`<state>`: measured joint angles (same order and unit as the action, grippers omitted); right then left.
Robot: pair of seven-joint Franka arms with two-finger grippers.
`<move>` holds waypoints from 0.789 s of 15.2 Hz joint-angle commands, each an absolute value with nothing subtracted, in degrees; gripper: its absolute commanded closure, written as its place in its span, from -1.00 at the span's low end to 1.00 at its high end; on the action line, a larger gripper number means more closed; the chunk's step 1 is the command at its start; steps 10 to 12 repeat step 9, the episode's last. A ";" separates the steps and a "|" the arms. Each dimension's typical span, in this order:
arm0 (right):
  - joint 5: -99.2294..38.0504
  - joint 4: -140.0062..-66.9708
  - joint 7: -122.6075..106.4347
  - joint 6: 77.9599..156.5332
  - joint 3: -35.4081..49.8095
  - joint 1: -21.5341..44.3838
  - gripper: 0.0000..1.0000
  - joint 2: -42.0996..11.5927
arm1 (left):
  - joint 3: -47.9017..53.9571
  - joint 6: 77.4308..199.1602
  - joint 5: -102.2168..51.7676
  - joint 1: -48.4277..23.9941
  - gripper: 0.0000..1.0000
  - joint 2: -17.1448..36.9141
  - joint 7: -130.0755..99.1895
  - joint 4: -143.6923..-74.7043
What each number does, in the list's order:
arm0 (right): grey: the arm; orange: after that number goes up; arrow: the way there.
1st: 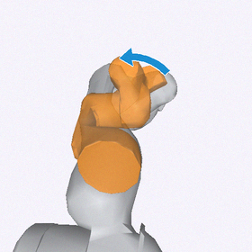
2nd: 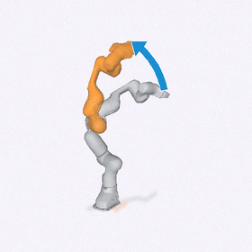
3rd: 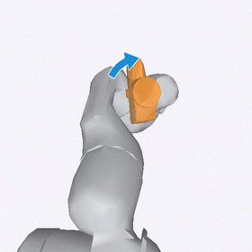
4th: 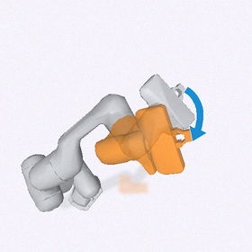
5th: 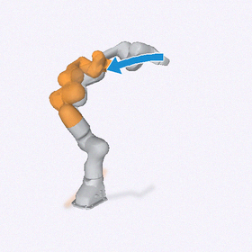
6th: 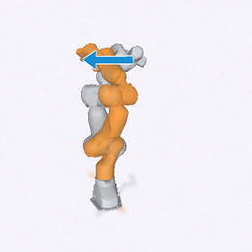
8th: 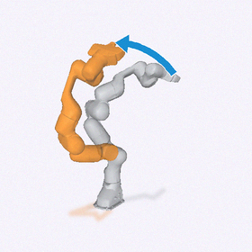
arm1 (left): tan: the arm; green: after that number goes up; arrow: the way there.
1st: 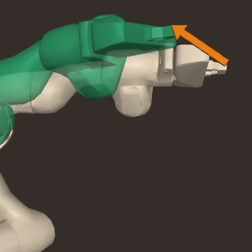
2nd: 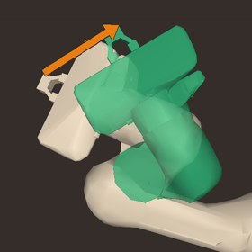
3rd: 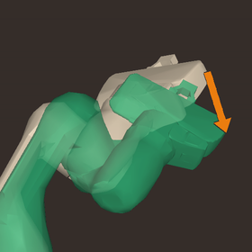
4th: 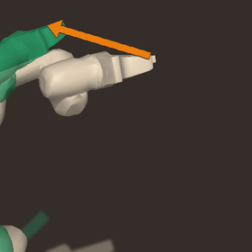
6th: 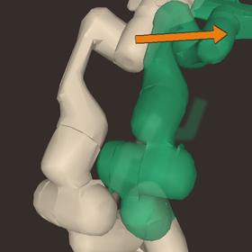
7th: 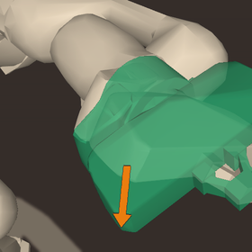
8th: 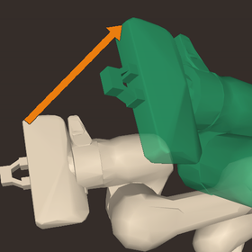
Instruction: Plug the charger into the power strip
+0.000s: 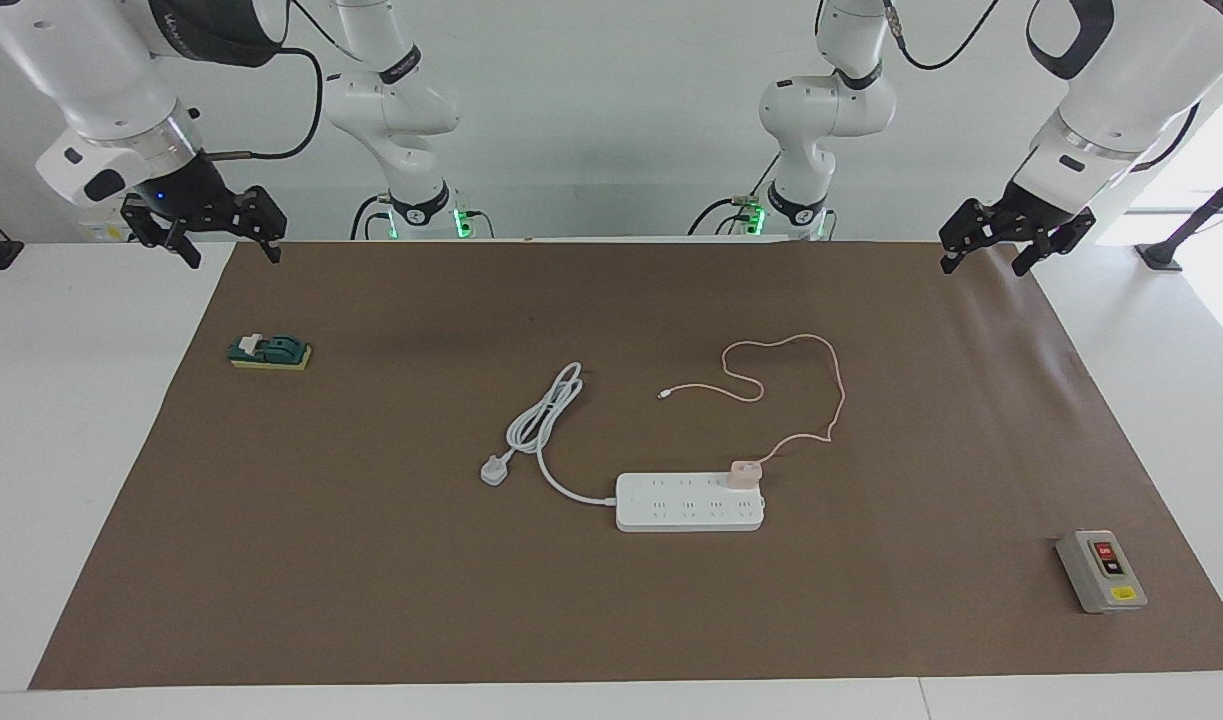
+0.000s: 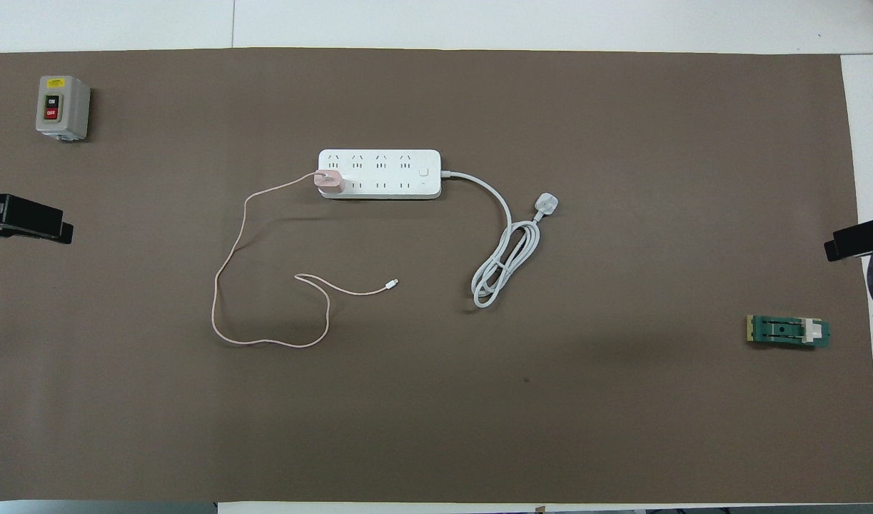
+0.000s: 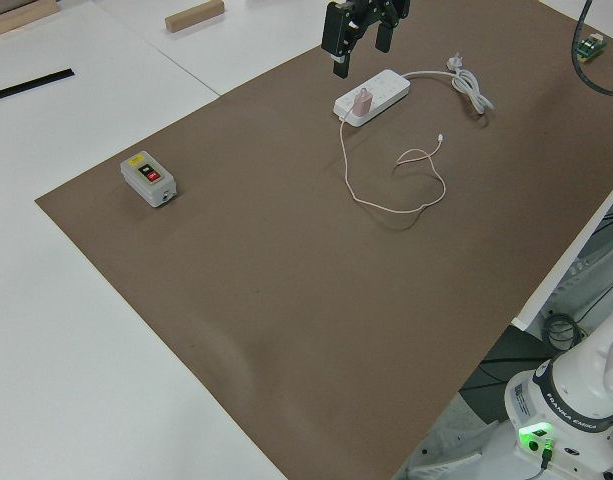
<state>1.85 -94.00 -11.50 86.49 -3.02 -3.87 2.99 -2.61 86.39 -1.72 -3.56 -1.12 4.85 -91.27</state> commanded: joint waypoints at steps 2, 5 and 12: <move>2.90 -93.43 -10.81 85.25 -2.46 -4.39 -1.00 2.72 | -3.34 84.73 -0.53 -4.83 -1.00 -2.64 5.01 -93.08; 2.90 -93.43 -10.81 85.17 -2.46 -4.39 -1.00 2.72 | -3.25 84.81 -0.53 -4.83 -1.00 -2.64 4.57 -93.08; 2.90 -93.43 -10.81 85.17 -2.46 -4.39 -1.00 2.72 | -3.16 85.43 -0.53 -4.66 -1.00 -2.64 4.57 -93.08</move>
